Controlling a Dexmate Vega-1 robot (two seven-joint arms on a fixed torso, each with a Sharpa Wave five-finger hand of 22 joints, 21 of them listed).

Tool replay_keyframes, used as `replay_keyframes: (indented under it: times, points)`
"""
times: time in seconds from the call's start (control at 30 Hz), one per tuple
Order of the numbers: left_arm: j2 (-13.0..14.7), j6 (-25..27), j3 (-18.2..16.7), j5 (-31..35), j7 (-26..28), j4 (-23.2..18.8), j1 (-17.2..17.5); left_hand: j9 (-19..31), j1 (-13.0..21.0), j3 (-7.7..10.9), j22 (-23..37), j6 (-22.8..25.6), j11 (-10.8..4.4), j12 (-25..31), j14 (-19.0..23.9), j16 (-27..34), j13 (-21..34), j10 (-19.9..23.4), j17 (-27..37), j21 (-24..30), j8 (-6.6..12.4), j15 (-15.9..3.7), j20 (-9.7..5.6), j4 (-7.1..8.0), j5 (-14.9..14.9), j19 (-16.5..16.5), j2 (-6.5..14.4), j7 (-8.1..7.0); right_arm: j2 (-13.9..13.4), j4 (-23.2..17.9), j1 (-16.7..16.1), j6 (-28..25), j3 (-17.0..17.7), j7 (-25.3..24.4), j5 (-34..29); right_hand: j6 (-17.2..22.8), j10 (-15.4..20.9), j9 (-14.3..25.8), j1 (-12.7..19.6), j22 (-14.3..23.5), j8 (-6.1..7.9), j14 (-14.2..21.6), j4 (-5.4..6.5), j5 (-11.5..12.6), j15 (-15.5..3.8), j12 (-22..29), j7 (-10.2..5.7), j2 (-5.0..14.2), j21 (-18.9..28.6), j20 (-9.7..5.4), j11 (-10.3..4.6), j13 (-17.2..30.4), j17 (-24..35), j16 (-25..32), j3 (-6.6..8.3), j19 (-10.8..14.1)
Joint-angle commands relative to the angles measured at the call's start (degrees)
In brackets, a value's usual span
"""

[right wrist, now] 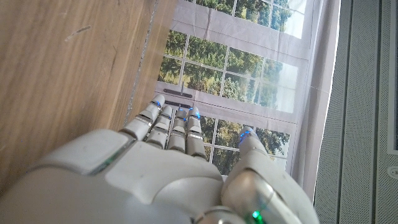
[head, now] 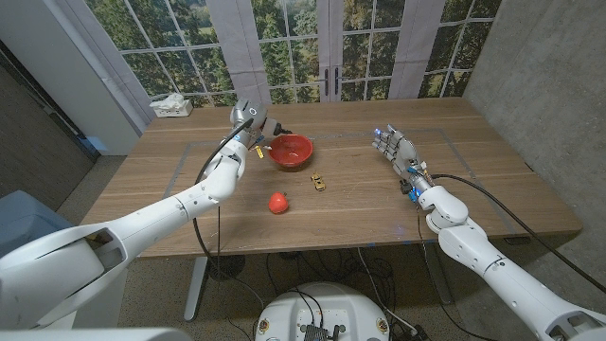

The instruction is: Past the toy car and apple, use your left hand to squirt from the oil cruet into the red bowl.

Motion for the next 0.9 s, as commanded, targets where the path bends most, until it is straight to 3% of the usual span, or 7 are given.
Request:
replay_keyframes:
  times: [0.03,0.1,0.17,0.43,0.6,0.63,0.9]
  points:
    - [-0.39,0.48,0.22,2.64,2.15,1.35,0.10,15.95,-1.96,8.65,-0.45,4.73,-8.78,1.11,-0.76,-1.49,41.37,19.05,-0.54,0.38,2.82,-0.09,-7.17,9.56,-0.50,-0.16,5.10,-4.67,0.25,0.46,0.50,-0.12,-0.21,0.27,-0.12,0.55,0.28,0.26,-0.38,0.21,0.14,0.03,-0.16,-0.16,0.27,0.46,-0.15,0.16,-0.21,0.08,0.31,-0.07,0.19,0.33,0.17,0.49]
    - [0.33,-0.88,1.20,4.22,0.55,1.35,-0.76,15.13,-1.75,7.73,-0.88,4.44,-9.02,-0.74,-1.31,-4.08,39.08,19.20,-3.66,0.36,2.03,-0.11,-7.16,9.52,-1.20,-0.59,5.76,-4.78,0.29,0.49,0.52,-0.13,-0.19,0.22,-0.10,0.56,0.30,0.26,-0.39,0.21,0.15,0.04,-0.16,-0.16,0.29,0.46,-0.14,0.16,-0.24,0.09,0.31,-0.07,0.19,0.33,0.17,0.48]
    - [-1.23,1.60,0.85,4.82,1.40,2.76,-0.37,14.05,-1.23,6.19,-2.23,3.15,-9.22,-4.27,-0.74,-7.16,35.59,18.55,-8.48,-0.15,0.74,-0.19,-7.12,9.17,-2.73,-1.51,7.15,-4.88,0.33,0.49,0.50,-0.12,-0.18,0.09,-0.13,0.58,0.31,0.26,-0.41,0.21,0.15,0.04,-0.15,-0.16,0.28,0.46,-0.15,0.16,-0.28,0.09,0.32,-0.07,0.18,0.33,0.17,0.49]
    - [-1.17,1.30,1.45,5.81,1.58,3.55,-0.83,10.55,-1.38,5.99,-4.01,-1.30,-9.39,-14.58,-2.03,-15.61,25.56,16.72,-17.39,1.05,-2.36,-0.43,-7.14,7.96,-8.26,-1.89,11.47,-4.76,0.47,0.91,0.72,-0.05,-0.19,0.31,0.01,0.58,0.27,0.26,-0.44,0.21,0.15,0.04,-0.18,-0.16,0.26,0.44,-0.08,0.15,-0.41,0.14,0.24,-0.06,0.15,0.32,0.19,0.53]
    - [-0.82,0.85,1.61,6.25,1.54,3.42,-1.06,7.10,-2.35,7.01,-5.67,-0.85,-9.69,-16.91,-2.25,-22.32,19.40,12.31,-22.26,1.38,-5.01,-0.58,-7.04,6.16,-12.47,-1.38,11.18,-4.89,0.52,1.36,1.01,0.13,-0.26,0.65,-0.07,0.61,0.28,0.26,-0.49,0.21,0.16,0.06,-0.17,-0.15,0.28,0.44,-0.08,0.15,-0.48,0.16,0.24,-0.06,0.14,0.33,0.19,0.56]
    - [-0.86,1.05,1.71,6.64,1.29,3.51,-1.11,5.27,-3.20,7.38,-7.20,0.29,-9.70,-16.53,-1.81,-27.05,16.08,11.74,-25.77,1.28,-6.01,-0.75,-6.97,5.69,-14.28,-1.16,11.02,-4.30,0.60,1.36,1.02,0.09,-0.24,0.48,-0.06,0.63,0.27,0.26,-0.50,0.21,0.16,0.05,-0.17,-0.16,0.28,0.43,-0.07,0.14,-0.50,0.16,0.29,-0.06,0.14,0.33,0.18,0.57]
    - [-0.88,0.44,1.68,6.67,1.91,3.74,-1.34,1.80,-7.33,8.92,-13.81,2.43,-9.60,-15.72,-7.70,-38.76,9.47,13.23,-32.53,-2.37,-7.56,-1.06,-6.20,5.66,-15.16,-3.76,8.99,-4.56,0.87,1.95,1.33,0.27,-0.23,0.88,0.21,0.57,0.24,0.26,-0.63,0.22,0.14,0.03,-0.11,-0.16,0.34,0.41,-0.08,0.14,-0.60,0.18,0.26,-0.06,0.13,0.32,0.16,0.63]
